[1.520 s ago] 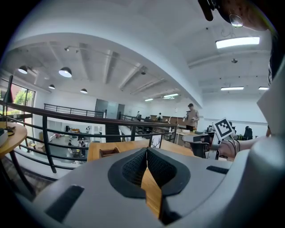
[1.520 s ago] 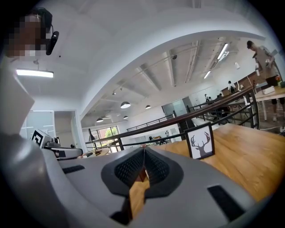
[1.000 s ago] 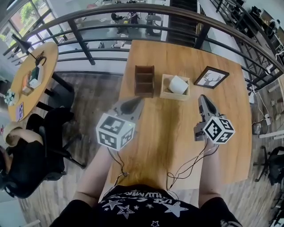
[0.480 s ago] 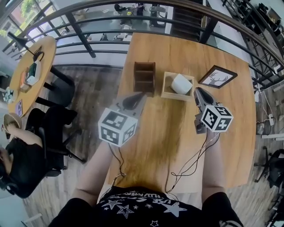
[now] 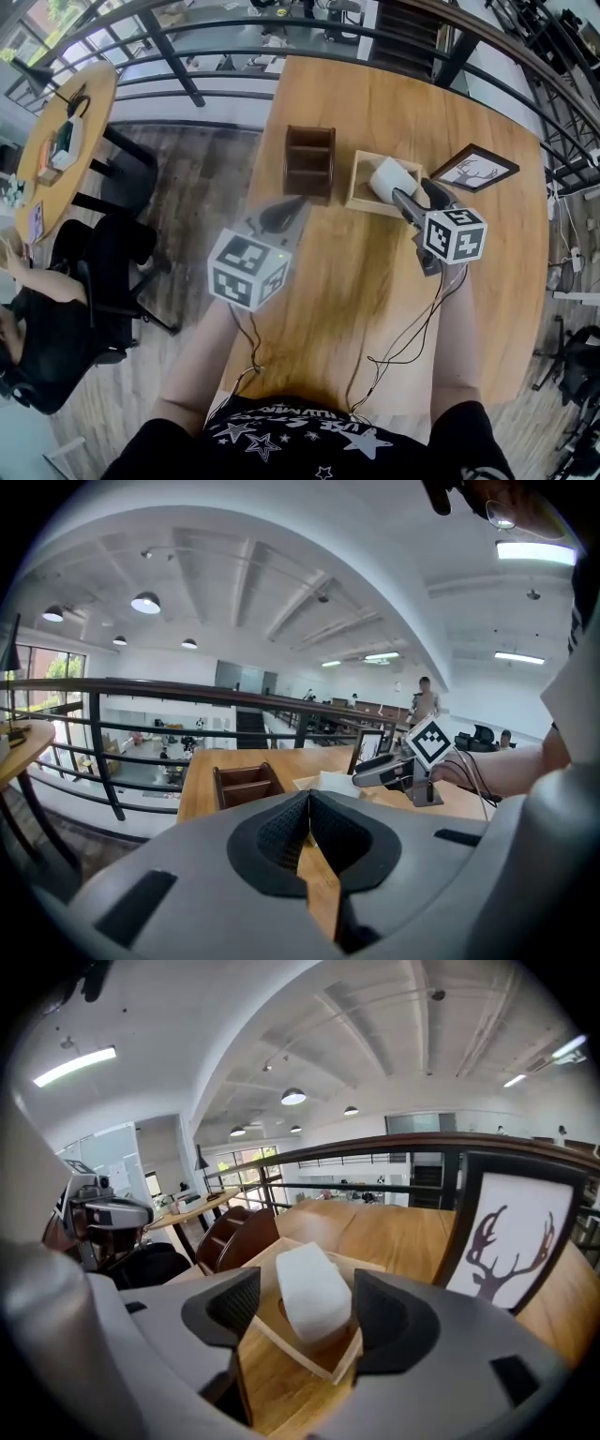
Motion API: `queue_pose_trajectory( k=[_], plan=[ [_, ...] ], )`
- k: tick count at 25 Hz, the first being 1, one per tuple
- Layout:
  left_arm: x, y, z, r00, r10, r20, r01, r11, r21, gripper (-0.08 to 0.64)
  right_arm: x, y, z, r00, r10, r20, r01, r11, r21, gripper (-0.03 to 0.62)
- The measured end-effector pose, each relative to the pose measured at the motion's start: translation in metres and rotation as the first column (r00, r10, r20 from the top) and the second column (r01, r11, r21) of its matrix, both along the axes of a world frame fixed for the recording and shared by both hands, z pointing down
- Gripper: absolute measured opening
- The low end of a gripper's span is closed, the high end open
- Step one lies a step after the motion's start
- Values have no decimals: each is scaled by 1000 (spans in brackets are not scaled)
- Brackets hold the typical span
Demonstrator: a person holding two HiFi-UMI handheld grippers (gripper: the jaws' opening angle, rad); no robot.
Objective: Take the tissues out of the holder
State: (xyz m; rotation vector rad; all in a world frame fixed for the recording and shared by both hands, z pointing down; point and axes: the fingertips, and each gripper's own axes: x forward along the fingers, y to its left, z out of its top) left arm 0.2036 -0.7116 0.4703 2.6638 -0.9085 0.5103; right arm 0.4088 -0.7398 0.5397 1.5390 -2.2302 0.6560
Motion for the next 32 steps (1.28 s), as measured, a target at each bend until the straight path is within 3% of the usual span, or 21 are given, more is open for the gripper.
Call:
queue_pose_trajectory(
  k=[7, 15, 19, 24, 32],
  plan=[
    [-2, -12, 16, 1000, -17, 3, 17, 1000, -26, 14, -6, -18, 31, 990, -99, -97, 87, 989, -123, 318],
    [3, -10, 33, 1000, -20, 9, 21, 998, -60, 14, 2, -28, 53, 974, -125, -191, 85, 975, -203, 318],
    [2, -6, 36, 1000, -28, 13, 29, 998, -64, 14, 1, -27, 58, 975, -123, -184, 85, 975, -204, 300],
    [-3, 1, 27, 1000, -27, 12, 27, 998, -56, 14, -3, -27, 52, 965, -116, -236, 74, 981, -179, 276],
    [-9, 20, -1, 1000, 2, -4, -2, 1000, -12, 14, -4, -15, -4, 963, -44, -268, 27, 997, -66, 272]
  ],
)
